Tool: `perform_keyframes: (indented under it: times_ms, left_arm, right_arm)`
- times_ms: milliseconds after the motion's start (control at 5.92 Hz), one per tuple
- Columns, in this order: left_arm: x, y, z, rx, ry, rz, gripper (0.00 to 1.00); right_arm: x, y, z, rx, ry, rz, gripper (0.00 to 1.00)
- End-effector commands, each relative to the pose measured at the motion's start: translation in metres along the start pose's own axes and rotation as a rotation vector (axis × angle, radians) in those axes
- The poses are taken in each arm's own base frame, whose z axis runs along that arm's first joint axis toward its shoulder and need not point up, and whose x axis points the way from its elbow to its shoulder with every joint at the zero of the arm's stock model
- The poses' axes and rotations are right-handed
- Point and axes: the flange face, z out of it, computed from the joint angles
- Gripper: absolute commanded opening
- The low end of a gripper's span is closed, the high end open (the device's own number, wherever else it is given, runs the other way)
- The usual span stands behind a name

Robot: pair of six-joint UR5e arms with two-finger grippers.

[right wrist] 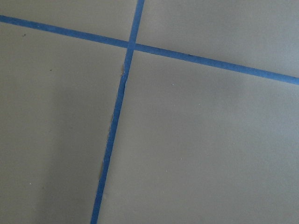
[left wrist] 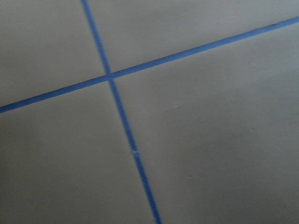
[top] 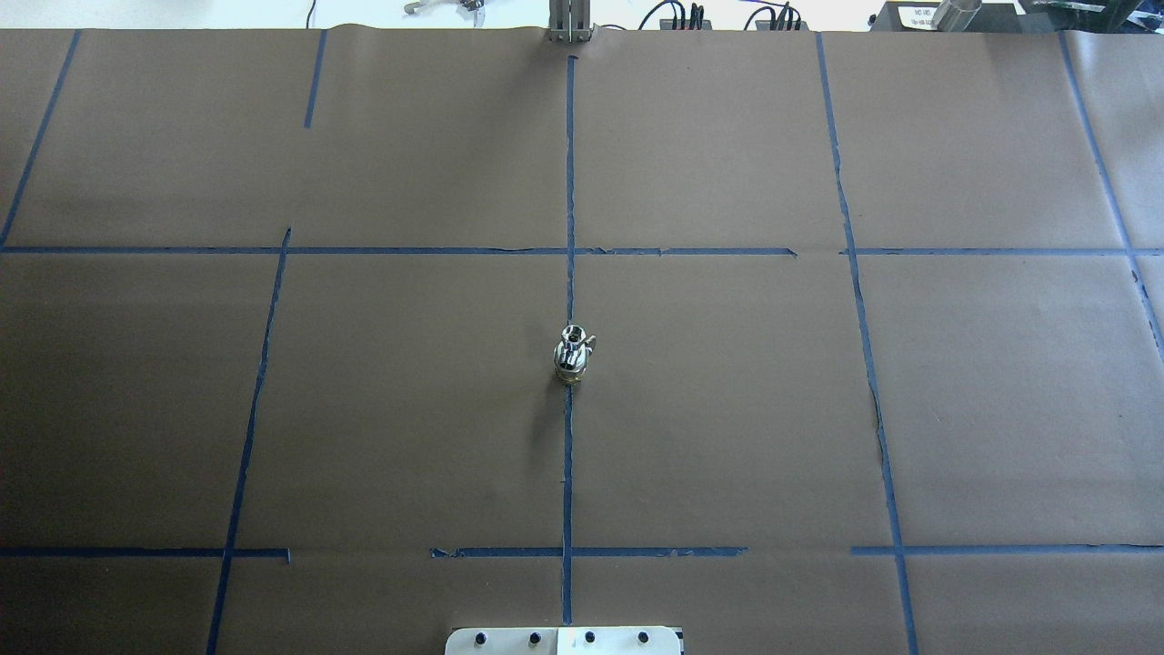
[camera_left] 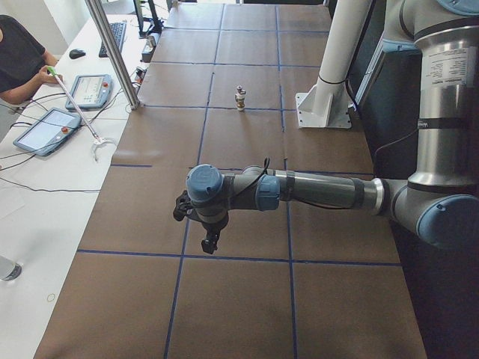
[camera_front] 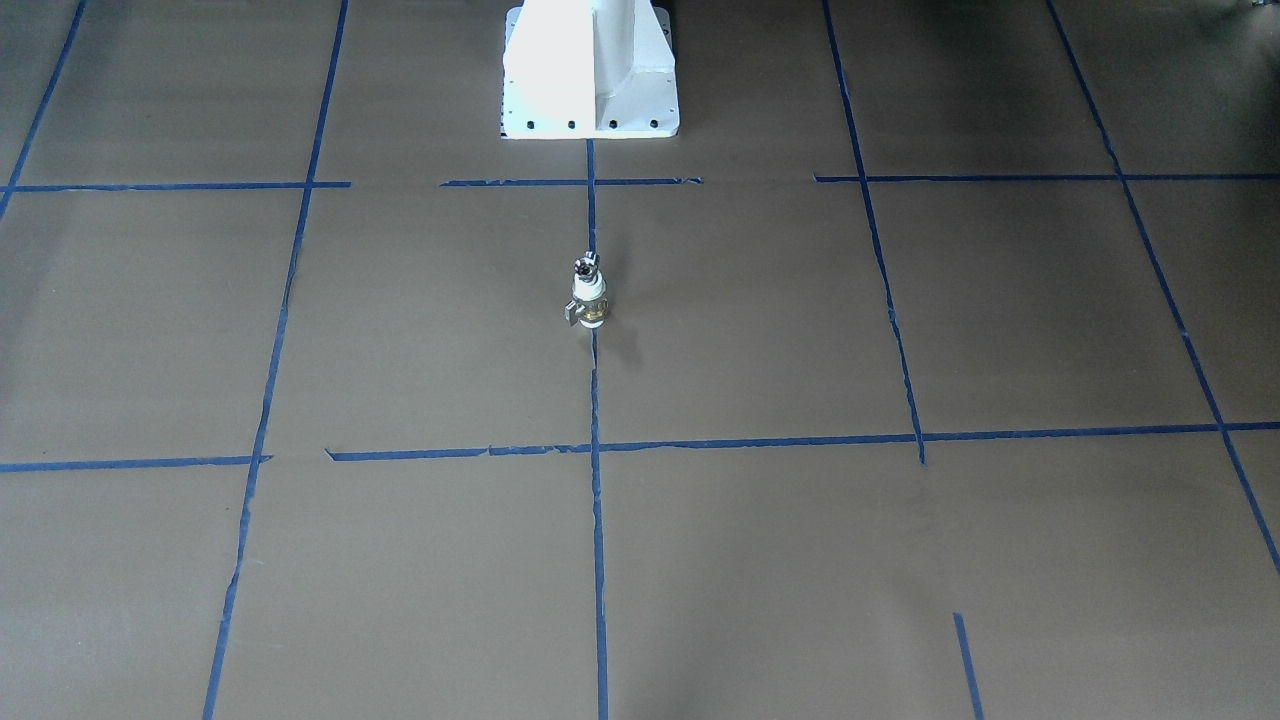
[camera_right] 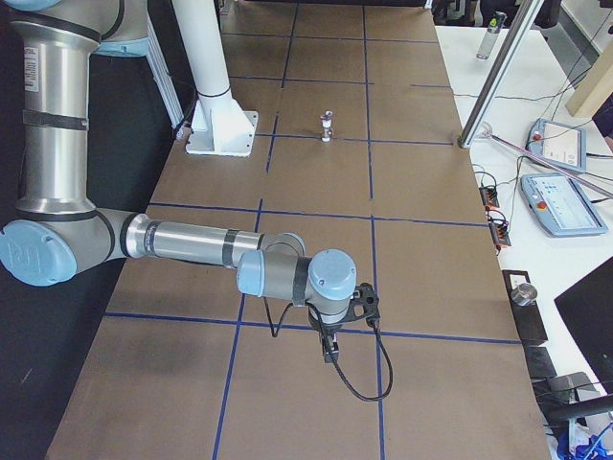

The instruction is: Assemble PPR valve and pipe with both arms

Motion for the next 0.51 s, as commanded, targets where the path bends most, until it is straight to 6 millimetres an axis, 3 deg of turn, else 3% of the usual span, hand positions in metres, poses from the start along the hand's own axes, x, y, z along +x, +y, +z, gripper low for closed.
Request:
perform_keyframes:
  times_ms: [0, 169, 338]
  left_arm:
    - [-0.007, 0.020, 0.007, -0.010, 0.005, -0.051, 1.00]
    - [-0.001, 0.020, 0.002, 0.000, 0.006, -0.044, 1.00]
    - [-0.002, 0.021, 0.003, -0.005, 0.005, -0.056, 1.00]
  right_arm:
    - [0.000, 0.005, 0.004, -0.008, -0.006, 0.001, 1.00]
    - [-0.025, -0.010, 0.007, -0.023, -0.010, -0.055, 1.00]
    - [-0.055, -0.024, -0.005, -0.086, -0.019, -0.043, 1.00]
